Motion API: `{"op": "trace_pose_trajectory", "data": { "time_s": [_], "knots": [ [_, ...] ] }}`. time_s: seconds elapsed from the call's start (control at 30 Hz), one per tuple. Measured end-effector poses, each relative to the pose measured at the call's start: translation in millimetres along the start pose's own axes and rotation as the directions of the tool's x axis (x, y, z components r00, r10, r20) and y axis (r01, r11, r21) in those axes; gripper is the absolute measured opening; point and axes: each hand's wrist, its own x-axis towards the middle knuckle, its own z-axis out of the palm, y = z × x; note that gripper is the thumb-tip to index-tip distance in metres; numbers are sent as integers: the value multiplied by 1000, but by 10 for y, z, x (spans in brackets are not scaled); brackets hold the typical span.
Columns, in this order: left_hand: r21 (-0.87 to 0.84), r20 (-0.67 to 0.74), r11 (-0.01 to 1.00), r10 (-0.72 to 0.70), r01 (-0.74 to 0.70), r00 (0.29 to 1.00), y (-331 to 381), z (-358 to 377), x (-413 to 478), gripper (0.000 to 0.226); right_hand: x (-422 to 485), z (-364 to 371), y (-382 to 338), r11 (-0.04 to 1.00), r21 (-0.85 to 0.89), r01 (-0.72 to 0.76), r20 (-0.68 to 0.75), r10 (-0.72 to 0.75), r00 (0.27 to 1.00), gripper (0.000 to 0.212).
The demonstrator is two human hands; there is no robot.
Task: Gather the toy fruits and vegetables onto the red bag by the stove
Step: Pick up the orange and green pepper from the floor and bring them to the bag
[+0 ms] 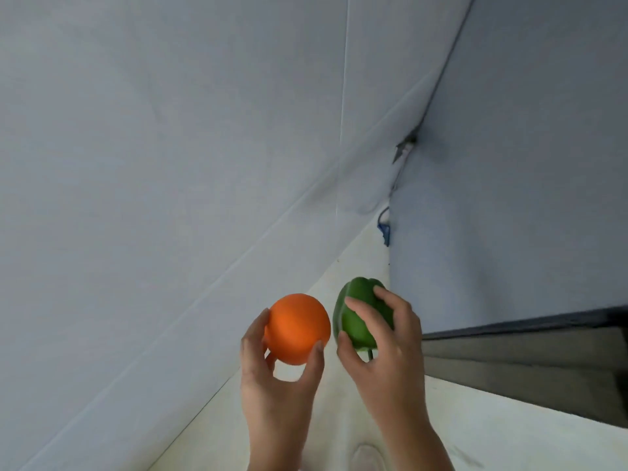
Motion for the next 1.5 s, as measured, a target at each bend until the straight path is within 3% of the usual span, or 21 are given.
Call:
{"op": "trace_pose_trajectory", "data": {
  "time_s": [0.17, 0.37, 0.6, 0.73, 0.83, 1.03, 1.3, 1.5],
  "knots": [
    [-3, -2, 999, -38, 38, 999, 426, -353, -262, 71, -162, -464, -396, 999, -4, 49, -15, -49, 999, 50],
    [-79, 58, 996, -25, 29, 998, 768, -731, -692, 69, -503, -914, -817, 999, -9, -51, -102, 50, 994, 48],
    [-77, 134, 997, 37, -27, 990, 945, -1260, -1084, 71, -935, -1431, -1301, 998, -21, -55, -172, 51, 984, 46],
    [-125, 206, 979, 183, -159, 961, 1204, -1521, -1251, 68, -1031, -1859, -1589, 1000, -10, -5, -247, 3, 969, 45],
    [-231, 322, 968, 173, -100, 931, 1398, -1701, -1391, 54, -1158, -2207, -1747, 997, -51, 50, -257, -61, 964, 44],
    [-324, 511, 918, 374, -230, 774, 1863, -1966, -1431, 57, -1385, -3035, -1928, 977, -189, 96, -237, -141, 961, 40],
    [-428, 633, 867, 490, -256, 600, 2265, -1776, -1944, 65, -1796, -3833, -2099, 976, -193, -100, -447, 4, 894, 41],
    [-466, 727, 834, 551, -296, 410, 2628, -1411, -2362, 71, -2111, -4481, -2039, 938, -254, -237, -541, 65, 838, 41]
  ]
}}
